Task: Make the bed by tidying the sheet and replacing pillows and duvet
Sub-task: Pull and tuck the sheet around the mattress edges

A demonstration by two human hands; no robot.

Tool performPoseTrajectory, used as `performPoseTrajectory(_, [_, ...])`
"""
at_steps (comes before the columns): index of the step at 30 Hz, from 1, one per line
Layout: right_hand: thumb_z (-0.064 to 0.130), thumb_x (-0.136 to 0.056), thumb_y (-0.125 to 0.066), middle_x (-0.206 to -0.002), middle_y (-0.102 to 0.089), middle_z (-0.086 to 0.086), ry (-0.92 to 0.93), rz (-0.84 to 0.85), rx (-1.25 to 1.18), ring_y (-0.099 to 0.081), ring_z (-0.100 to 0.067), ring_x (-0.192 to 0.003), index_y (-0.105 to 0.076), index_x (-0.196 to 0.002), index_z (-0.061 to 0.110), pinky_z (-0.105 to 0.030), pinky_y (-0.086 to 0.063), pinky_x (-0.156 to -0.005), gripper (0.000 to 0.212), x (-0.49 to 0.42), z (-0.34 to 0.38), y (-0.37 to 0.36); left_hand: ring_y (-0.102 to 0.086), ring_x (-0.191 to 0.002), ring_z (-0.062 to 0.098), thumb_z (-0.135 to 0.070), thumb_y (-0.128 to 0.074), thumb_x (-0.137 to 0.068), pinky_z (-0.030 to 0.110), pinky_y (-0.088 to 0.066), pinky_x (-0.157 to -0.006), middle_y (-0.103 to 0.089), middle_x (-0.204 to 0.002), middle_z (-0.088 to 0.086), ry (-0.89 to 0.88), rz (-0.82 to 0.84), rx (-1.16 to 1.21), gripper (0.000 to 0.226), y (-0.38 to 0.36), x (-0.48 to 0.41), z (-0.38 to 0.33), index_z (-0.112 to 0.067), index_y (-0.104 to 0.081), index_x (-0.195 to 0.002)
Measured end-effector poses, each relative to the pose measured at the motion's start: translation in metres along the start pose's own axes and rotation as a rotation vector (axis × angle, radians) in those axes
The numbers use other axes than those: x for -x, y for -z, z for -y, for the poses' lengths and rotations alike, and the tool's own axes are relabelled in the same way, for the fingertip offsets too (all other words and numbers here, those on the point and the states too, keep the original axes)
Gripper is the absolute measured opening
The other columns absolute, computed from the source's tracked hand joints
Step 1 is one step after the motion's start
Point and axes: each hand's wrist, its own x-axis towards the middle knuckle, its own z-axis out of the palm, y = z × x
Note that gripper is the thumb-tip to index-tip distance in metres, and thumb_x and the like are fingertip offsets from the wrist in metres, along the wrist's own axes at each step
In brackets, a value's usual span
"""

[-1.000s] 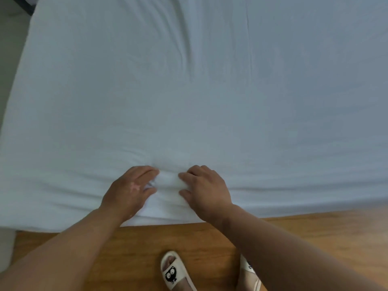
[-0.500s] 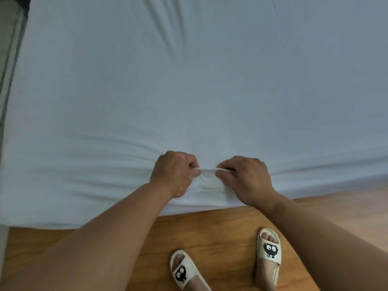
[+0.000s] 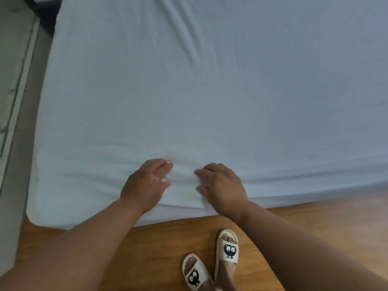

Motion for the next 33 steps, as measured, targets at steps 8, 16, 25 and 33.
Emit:
performPoseTrajectory(8, [0.032,-0.098,-0.056,-0.099,-0.071,0.008,-0.041,-0.069,0.015,-0.064,-0.019,-0.094,-0.076,-0.102,0.027,-0.034,-0.05,-0.074,0.021,-0.032,0.007,-0.029,-0.062,-0.068,0.024,-0.015,-0.072,-0.089,0.034,-0.053,-0.054,-0.065,-0.072,-0.001,0.059,-0.078,-0.042,0.008,-0.022,-0.018,0.017,-0.019,-0.076,-0.084])
performPoseTrajectory(16, [0.038,-0.098,-0.058,-0.096,-0.074,0.013,-0.036,0.037,-0.082,-0.066,-0.01,-0.088,-0.076,-0.098,0.03,-0.033,-0.05,-0.078,0.019,-0.016,0.01,-0.01,-0.065,-0.067,0.017,-0.023,-0.068,-0.095,0.03,-0.053,-0.063,-0.07,-0.08,-0.007,0.111,0.052,0.111,0.012,0.001,0.001,0.014,-0.025,-0.078,-0.088])
performPoseTrajectory(25, [0.046,-0.086,-0.057,-0.109,-0.063,0.011,-0.035,0.007,-0.069,-0.057,-0.014,-0.1,-0.067,-0.117,0.029,-0.031,-0.049,-0.085,0.037,-0.01,0.036,-0.031,-0.053,-0.119,0.011,-0.048,-0.059,-0.093,0.02,-0.041,-0.1,-0.062,-0.128,-0.008,0.016,0.188,0.12,0.044,0.019,0.024,0.054,-0.025,-0.066,-0.13])
performPoseTrajectory(33, [0.035,-0.085,-0.064,-0.098,-0.062,0.01,0.067,-0.036,0.031,-0.058,-0.018,-0.09,-0.071,-0.097,0.026,-0.032,-0.048,-0.074,0.017,-0.056,0.132,-0.091,-0.065,-0.096,0.019,-0.017,-0.083,-0.08,0.034,-0.061,-0.073,-0.069,-0.106,-0.006,-0.038,0.06,-0.107,0.035,0.042,0.049,0.168,-0.019,-0.074,-0.113])
